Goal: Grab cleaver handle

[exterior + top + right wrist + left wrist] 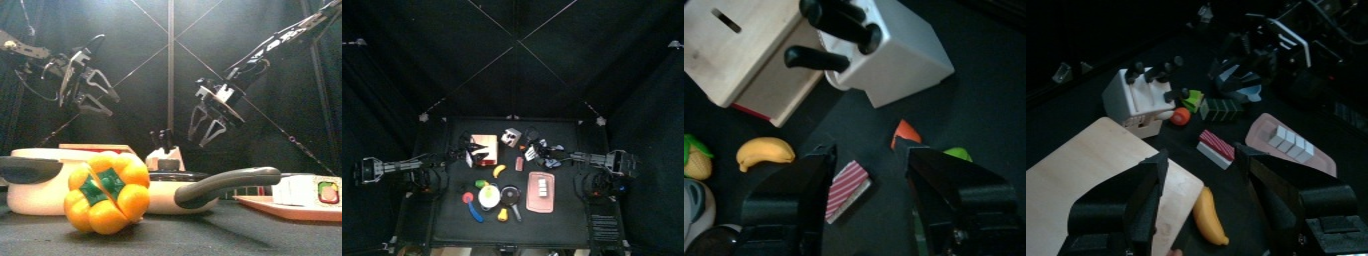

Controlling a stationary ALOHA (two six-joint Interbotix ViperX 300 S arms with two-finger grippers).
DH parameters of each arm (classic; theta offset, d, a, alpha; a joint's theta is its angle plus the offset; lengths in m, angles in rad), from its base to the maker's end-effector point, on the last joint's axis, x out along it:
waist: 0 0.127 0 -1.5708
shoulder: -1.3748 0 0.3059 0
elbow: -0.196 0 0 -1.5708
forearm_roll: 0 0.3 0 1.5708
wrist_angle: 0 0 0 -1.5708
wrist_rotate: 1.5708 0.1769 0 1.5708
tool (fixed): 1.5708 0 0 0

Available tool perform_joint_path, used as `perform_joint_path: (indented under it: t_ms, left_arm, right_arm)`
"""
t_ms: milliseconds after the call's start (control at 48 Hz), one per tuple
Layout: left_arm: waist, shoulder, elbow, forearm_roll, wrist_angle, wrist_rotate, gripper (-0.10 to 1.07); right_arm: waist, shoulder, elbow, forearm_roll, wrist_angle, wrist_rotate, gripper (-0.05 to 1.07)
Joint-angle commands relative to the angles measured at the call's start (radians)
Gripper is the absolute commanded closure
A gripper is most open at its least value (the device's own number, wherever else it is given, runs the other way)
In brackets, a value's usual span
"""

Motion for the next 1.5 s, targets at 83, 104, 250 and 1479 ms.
perform_joint_path:
  t_ms: [83, 104, 250, 1479]
  left_arm:
    - [0.061, 0.051, -0.12, 0.032, 0.083, 0.005, 0.08]
    - [0.063, 0.061, -0.13, 0.035, 0.089, 0.005, 0.08]
    - [0.08, 0.146, -0.218, 0.08, 0.14, 0.006, 0.08]
    - [0.038, 0.411, -0.617, 0.867, 0.721, -0.63, 0.07]
  right_arm:
    - [-0.052, -0.031, -0.049, -0.037, -0.017, 0.0, 0.44]
    - [-0.058, -0.029, -0.052, -0.035, -0.018, 0.0, 0.46]
    - [-0.087, -0.011, -0.081, -0.029, -0.035, 0.0, 0.6]
    - [-0.115, 0.075, -0.104, 0.06, -0.066, 0.002, 0.71]
